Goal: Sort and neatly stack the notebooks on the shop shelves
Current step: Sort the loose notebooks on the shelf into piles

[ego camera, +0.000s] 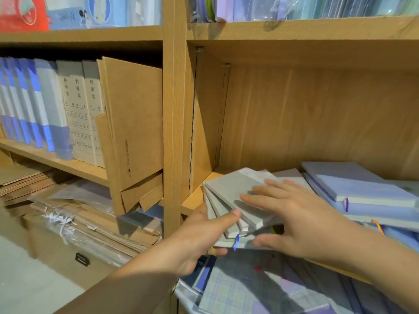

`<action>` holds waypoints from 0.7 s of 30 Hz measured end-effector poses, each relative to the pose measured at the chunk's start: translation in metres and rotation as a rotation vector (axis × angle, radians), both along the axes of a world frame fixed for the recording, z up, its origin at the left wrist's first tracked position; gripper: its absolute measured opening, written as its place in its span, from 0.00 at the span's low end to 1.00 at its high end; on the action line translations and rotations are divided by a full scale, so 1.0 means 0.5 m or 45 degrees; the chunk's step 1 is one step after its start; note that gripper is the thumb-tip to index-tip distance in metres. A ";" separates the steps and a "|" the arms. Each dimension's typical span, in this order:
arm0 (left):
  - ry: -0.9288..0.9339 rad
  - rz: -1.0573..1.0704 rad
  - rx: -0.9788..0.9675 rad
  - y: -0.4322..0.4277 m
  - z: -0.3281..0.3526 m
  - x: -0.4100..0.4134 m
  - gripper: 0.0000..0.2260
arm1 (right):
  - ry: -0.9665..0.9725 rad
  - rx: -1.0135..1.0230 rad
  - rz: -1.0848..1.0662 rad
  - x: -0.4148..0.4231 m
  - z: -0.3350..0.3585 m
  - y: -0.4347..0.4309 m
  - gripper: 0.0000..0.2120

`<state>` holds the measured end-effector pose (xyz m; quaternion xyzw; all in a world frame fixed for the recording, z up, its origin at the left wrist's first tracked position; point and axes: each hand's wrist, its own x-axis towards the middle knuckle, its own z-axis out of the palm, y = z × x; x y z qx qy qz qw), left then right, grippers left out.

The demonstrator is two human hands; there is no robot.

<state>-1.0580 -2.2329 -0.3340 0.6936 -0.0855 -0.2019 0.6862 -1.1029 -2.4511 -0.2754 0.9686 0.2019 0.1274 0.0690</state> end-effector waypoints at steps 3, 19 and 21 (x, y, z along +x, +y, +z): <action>0.006 0.172 -0.154 -0.032 0.007 0.006 0.14 | 0.048 -0.105 -0.116 0.006 0.010 -0.038 0.32; -0.360 0.264 -0.502 -0.106 0.241 -0.041 0.25 | -0.745 0.006 0.006 -0.075 0.160 -0.059 0.17; -0.389 0.236 -0.561 -0.155 0.269 -0.051 0.22 | -0.787 0.031 -0.079 -0.107 0.177 -0.098 0.20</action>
